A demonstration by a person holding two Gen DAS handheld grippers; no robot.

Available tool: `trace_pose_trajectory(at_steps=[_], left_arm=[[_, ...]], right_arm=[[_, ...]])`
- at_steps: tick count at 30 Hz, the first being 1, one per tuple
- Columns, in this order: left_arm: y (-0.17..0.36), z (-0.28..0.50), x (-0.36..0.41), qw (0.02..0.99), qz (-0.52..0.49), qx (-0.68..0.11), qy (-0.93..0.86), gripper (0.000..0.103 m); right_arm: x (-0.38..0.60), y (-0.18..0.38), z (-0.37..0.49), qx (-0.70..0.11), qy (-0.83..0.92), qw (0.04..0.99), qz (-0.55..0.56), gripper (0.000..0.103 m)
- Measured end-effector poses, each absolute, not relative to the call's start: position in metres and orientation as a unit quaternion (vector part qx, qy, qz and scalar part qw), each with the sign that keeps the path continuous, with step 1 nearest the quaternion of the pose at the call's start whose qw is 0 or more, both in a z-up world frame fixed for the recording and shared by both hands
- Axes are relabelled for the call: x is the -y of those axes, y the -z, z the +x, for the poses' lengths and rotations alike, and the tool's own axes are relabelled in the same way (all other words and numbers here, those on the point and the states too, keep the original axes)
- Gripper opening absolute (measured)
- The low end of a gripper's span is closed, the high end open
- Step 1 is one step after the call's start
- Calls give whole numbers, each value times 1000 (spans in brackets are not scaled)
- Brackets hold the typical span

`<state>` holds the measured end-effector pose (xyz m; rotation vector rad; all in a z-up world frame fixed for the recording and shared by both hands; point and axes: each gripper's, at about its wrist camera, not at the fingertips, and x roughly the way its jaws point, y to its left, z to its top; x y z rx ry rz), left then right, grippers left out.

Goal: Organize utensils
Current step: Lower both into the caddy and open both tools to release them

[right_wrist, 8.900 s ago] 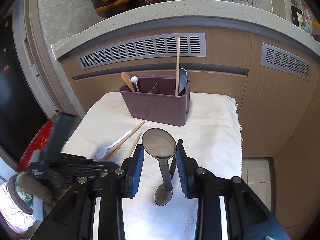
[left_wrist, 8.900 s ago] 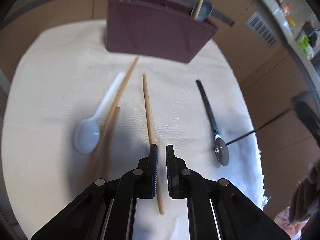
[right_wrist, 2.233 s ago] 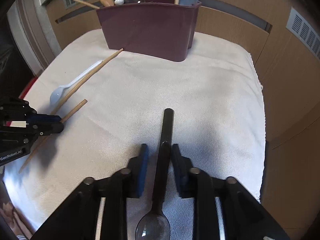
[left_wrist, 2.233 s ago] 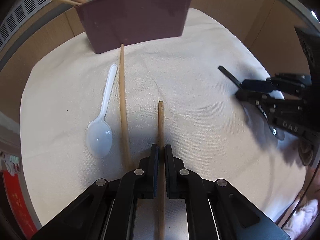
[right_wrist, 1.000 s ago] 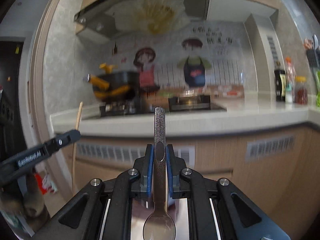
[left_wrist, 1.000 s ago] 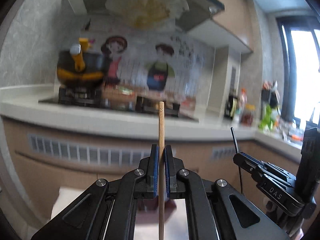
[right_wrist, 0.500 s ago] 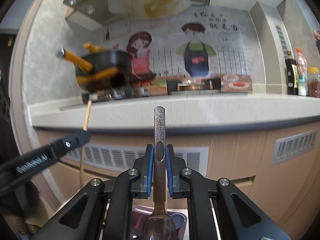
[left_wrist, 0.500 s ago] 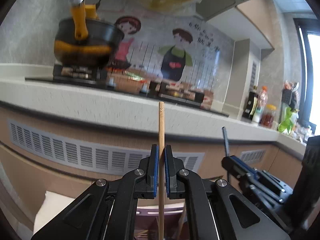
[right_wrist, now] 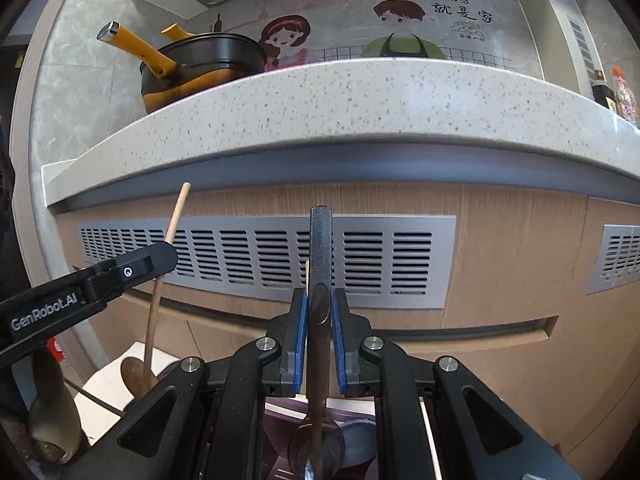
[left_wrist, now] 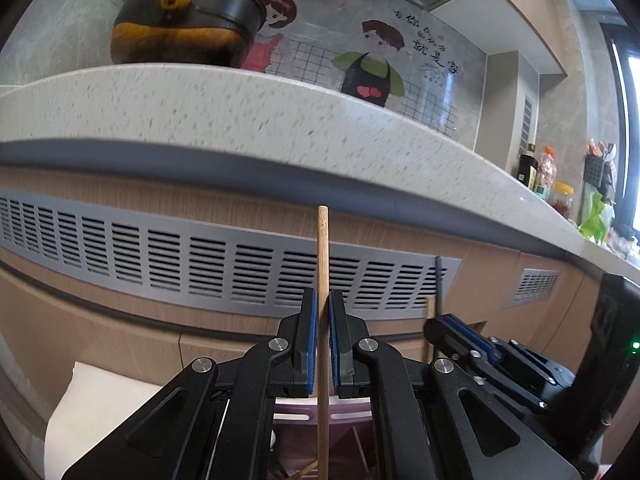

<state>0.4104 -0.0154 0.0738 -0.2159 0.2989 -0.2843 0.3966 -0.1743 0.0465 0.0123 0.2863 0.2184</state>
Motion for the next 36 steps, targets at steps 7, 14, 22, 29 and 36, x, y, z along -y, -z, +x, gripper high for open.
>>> trace_pose_trajectory(at_steps=[7,14,22,29,36], left_arm=[[-84,410,11,970,-122,-148,148,6],[-94,400,14,976,-116,-120,139,6],[-86,410,27,979,-113,-116,126,6],[-41,411,26,967,-103,-200,120,9],[-42,374,-3,955,-128,-238,122,51]], right_arm=[[175,-43,391,-154,-109,982,-16,11],[181,-29,375,-170,-110,979,-26,11],[187,-6,363,-202,-112,972,-36,11],[197,-8,342,-232,-120,965,-26,49],[188,-10,304,-242,-97,964,-61,69]])
